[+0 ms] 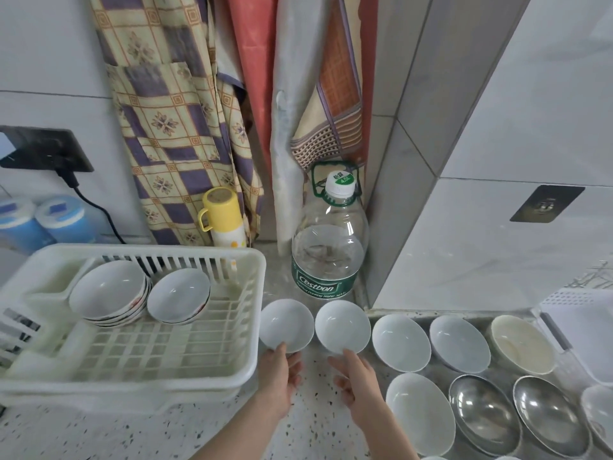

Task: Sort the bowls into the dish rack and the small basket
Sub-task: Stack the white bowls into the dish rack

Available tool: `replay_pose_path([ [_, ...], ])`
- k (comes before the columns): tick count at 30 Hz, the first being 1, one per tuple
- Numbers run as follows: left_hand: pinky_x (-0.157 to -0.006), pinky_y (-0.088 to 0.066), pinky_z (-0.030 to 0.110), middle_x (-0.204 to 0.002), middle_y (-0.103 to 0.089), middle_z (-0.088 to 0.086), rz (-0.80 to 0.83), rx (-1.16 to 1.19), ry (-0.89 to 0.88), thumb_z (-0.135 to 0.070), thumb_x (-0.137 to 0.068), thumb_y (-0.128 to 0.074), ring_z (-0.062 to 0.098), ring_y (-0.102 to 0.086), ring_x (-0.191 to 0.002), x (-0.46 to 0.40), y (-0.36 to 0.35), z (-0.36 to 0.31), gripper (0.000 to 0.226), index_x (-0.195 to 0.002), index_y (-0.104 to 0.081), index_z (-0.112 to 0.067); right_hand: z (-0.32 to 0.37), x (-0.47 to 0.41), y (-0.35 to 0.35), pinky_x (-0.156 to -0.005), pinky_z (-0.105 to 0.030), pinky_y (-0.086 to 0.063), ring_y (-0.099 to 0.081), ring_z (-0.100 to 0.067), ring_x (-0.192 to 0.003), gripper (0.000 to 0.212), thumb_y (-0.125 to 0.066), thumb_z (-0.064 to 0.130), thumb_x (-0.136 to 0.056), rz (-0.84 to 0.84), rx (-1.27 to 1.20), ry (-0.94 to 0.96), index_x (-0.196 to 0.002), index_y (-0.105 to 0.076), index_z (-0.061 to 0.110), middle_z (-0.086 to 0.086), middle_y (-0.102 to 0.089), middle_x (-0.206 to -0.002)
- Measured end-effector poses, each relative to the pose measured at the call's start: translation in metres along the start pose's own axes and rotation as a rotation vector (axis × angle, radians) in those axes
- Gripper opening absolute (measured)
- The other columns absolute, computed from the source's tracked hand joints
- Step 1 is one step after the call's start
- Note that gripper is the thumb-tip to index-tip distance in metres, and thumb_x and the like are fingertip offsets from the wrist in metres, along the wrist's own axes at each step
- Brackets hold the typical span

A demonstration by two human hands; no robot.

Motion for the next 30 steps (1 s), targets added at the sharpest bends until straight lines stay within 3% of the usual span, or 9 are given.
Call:
replay_pose_path([
  [8,-0.051,-0.035,0.027,-0.078,-0.065,0.013,-0.038,0.021,-0.039,-0.002,-0.094,-0.044,0.016,-0.047,-0.057,-0.003,-0.002,-0.001,0.019,-0.102,-0.058,-0.011,0.007,-0.007,-0.002,-0.04,-0.021,-0.028,-0.042,-0.014,-0.054,0.015,-0.05,0.016,-0.093,-0.054,-0.013,0.005,-0.101,-0.061,0.009,-0.007,-0.075,-0.094],
  [16,-0.051,-0.033,0.027,-0.088,-0.069,0.022,0.0,-0.02,-0.015,-0.004,-0.097,-0.041,0.014,-0.04,-0.053,0.025,0.016,0.017,0.016,-0.105,-0.055,-0.006,0.004,0.026,0.006,-0.035,-0.019,-0.022,-0.031,-0.013,-0.048,0.016,-0.046,0.009,-0.093,-0.036,-0.129,0.047,-0.099,-0.06,0.005,-0.011,-0.077,-0.083],
  [26,-0.038,-0.027,0.019,-0.07,-0.073,0.02,0.165,-0.415,-0.058,-0.009,-0.095,-0.05,0.014,-0.041,-0.035,0.074,0.064,0.022,0.014,-0.107,-0.056,-0.005,0.024,0.098,0.013,-0.034,-0.017,-0.02,-0.025,-0.01,-0.041,0.013,-0.045,0.008,-0.092,-0.043,-0.212,0.212,-0.08,-0.047,0.012,-0.015,-0.077,-0.089],
  [30,-0.035,-0.03,0.019,-0.07,-0.075,0.016,0.302,-0.521,-0.099,-0.007,-0.092,-0.05,0.011,-0.044,-0.034,0.1,0.07,0.007,0.017,-0.108,-0.056,-0.008,0.042,0.131,0.007,-0.034,-0.016,-0.022,-0.025,-0.007,-0.038,0.011,-0.045,0.009,-0.091,-0.029,-0.179,0.299,-0.089,-0.055,0.005,-0.012,-0.077,-0.086],
])
Point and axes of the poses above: each hand's wrist, its own x-axis away from the middle knuckle, its own y-axis out of the back of the hand, z = x × y, the point moved 6 cm from there along -x, towards the middle knuckle
